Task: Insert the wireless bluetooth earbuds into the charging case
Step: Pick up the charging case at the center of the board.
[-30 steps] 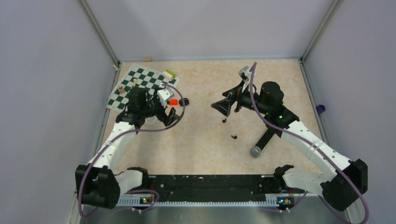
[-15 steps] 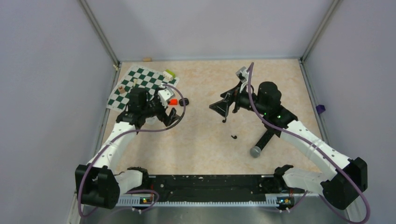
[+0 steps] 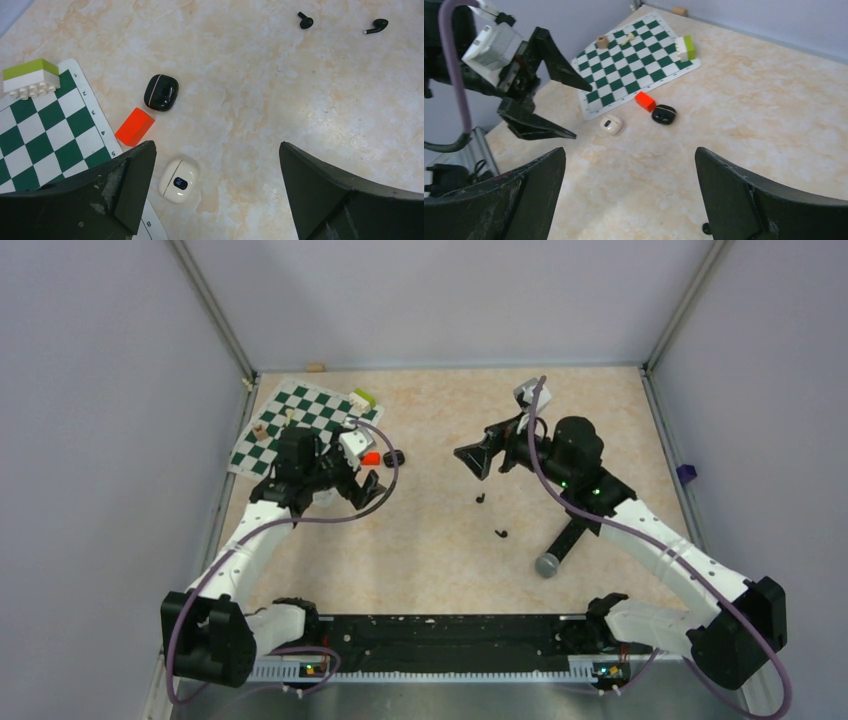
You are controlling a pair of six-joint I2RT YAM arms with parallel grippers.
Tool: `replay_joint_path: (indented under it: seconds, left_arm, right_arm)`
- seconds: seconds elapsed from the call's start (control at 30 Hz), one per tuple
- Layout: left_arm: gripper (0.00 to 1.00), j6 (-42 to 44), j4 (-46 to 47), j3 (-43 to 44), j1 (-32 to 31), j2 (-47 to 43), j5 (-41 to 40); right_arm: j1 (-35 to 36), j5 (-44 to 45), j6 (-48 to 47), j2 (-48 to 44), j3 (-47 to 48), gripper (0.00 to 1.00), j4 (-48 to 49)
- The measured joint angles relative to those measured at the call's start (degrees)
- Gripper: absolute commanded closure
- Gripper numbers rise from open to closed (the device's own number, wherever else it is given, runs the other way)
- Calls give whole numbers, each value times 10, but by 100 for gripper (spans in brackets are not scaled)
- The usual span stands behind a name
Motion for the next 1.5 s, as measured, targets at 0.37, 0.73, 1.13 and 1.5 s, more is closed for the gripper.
replay_joint_path:
  seconds: [0.37, 0.73, 1.13, 1.5]
  left_arm:
    - [1, 40, -24, 90, -28, 106, -29]
    - [1, 88, -75, 166, -132, 227, -90]
    - [1, 130, -164, 276, -132, 373, -188]
    - [1, 163, -173, 359, -119, 465, -233]
  right_arm:
    - [-70, -22, -80, 0, -85, 1, 69]
    - [-158, -139, -88, -50, -128, 5, 154]
    - [-165, -180, -91, -59, -139, 6, 180]
    - [-165, -192, -97, -56, -139, 6, 181]
